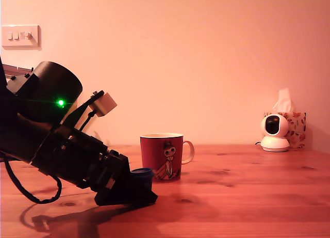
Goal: Pick up the coffee capsules on the table and drop them inside the coffee cup
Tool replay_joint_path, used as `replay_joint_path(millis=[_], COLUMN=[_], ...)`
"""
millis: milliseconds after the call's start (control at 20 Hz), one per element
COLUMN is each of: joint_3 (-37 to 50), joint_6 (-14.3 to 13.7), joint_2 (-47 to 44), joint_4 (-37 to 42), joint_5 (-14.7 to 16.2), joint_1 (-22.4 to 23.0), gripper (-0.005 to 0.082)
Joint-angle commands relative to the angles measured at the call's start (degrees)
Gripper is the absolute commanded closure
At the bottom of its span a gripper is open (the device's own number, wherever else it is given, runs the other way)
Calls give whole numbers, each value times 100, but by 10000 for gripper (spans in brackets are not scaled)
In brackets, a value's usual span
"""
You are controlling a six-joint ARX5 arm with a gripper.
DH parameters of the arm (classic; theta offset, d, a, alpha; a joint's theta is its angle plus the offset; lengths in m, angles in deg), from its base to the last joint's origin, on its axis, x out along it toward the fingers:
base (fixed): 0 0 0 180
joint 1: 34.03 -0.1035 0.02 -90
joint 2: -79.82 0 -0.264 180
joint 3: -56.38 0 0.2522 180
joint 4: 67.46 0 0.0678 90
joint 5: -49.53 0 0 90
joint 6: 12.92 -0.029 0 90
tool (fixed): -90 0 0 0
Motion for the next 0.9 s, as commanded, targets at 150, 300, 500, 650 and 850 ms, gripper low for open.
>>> replay_joint_path(millis=[150, 300, 500, 650, 850], joint_3=[-13, -13, -13, -13, -15], joint_6=[-20, 26, 46, 205, 396], joint_2=[-98, -59, 149, 470, 1043], joint_4=[-20, -24, -31, -125, -922], joint_5=[9, 28, 94, 94, 90], joint_1=[20, 20, 17, 17, 15], gripper=[657, 656, 656, 657, 657])
